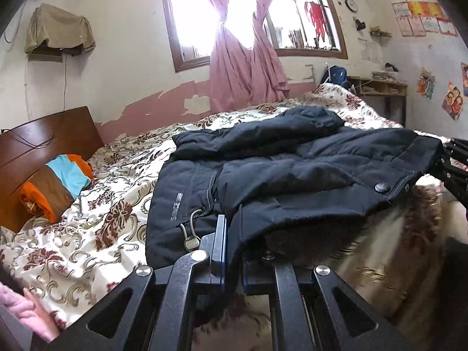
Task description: Fold large clothes
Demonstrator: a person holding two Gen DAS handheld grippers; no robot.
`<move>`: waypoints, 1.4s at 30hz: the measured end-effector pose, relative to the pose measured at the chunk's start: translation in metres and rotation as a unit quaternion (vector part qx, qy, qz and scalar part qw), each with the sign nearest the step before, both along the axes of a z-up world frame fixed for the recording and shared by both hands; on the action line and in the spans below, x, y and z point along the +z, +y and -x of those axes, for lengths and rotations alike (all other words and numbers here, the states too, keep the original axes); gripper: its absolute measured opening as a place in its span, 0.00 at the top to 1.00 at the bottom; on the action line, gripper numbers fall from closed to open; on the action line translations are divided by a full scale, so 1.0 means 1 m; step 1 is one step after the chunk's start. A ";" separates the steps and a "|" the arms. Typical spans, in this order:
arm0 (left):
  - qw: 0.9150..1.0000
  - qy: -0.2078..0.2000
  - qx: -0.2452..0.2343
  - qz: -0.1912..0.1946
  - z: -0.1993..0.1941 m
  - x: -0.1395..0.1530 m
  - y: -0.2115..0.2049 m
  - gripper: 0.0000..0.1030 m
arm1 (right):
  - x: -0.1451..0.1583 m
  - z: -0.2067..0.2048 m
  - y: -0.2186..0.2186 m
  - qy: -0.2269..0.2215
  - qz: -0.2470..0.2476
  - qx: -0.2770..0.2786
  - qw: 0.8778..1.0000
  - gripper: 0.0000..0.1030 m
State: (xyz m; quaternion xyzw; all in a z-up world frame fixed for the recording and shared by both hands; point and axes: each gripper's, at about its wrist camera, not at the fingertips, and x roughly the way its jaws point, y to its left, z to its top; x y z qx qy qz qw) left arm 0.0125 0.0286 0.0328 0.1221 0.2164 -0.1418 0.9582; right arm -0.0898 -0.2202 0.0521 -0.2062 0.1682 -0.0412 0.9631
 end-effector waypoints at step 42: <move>0.998 0.054 0.038 -0.014 -0.418 0.095 -0.078 0.93 | 0.100 -0.443 -0.073 0.012 -0.039 -0.069 0.997 0.92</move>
